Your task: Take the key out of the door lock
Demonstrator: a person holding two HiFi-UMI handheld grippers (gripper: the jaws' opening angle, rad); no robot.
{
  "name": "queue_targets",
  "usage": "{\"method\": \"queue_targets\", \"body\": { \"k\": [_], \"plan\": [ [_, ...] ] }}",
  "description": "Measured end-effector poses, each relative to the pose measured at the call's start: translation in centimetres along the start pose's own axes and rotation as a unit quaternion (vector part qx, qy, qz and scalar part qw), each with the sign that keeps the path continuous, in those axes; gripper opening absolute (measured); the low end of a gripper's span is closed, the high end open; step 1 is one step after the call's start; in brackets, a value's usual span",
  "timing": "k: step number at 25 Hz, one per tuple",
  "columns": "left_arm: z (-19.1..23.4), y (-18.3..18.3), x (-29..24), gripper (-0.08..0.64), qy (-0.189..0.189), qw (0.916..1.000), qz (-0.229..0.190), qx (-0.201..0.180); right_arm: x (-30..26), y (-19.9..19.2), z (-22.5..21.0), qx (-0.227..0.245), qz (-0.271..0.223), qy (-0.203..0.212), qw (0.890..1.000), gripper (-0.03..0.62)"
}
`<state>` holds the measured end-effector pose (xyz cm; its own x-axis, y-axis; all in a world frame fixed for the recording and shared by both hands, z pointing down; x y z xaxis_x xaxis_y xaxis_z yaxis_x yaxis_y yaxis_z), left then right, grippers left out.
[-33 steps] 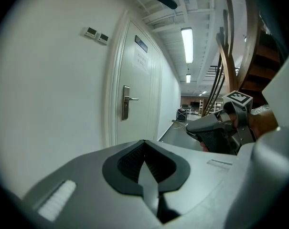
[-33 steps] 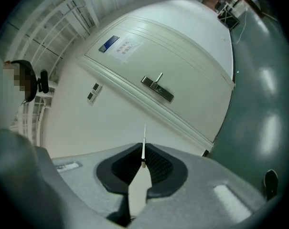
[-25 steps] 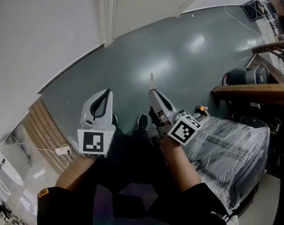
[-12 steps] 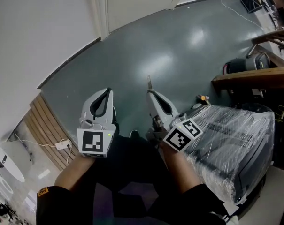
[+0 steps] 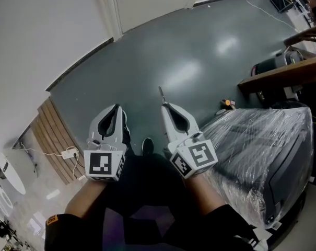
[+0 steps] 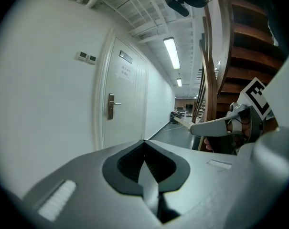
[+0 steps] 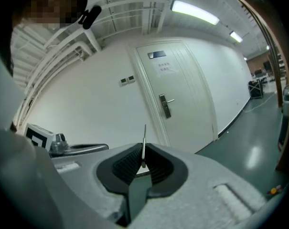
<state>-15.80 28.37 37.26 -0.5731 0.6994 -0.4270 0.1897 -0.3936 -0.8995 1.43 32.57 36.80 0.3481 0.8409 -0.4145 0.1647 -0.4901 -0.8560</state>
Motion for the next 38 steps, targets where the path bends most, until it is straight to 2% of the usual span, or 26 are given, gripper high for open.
{"method": "queue_targets", "body": {
  "k": [4,9,13,19,38],
  "plan": [
    [-2.2,-1.4,2.8,0.017,0.014,0.9999,-0.005,0.000,3.1,-1.9,1.2,0.057,0.006,-0.024,0.998,0.015],
    [-3.4,-3.6,5.7,0.018,0.031,0.9995,-0.009,-0.005,5.0,-4.4,2.2,0.090,0.007,-0.048,0.995,0.015],
    [-2.7,-5.7,7.2,0.017,0.047,0.9989,-0.002,0.005,5.1,-6.0,3.1,0.099,0.018,-0.061,0.993,0.015],
    [-2.0,-6.0,8.3,0.018,0.061,0.9979,-0.015,0.018,5.1,-6.4,4.4,0.116,0.029,-0.066,0.991,0.014],
    [-2.2,-6.0,8.4,0.017,0.056,0.9982,-0.019,0.010,4.9,-6.3,4.8,0.116,0.038,-0.062,0.991,0.014]
  ]
}}
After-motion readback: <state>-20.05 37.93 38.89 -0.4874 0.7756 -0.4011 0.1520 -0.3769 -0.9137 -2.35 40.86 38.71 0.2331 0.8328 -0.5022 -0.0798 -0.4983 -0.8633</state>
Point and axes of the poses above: the fingertips, and each gripper's own axes: x backward along the fingers, z to its left, y out of its top, the point moved 6 cm from there along x, backward along the fingers, and after that the axes turned 11 degrees about z, right-handed, at the moved point
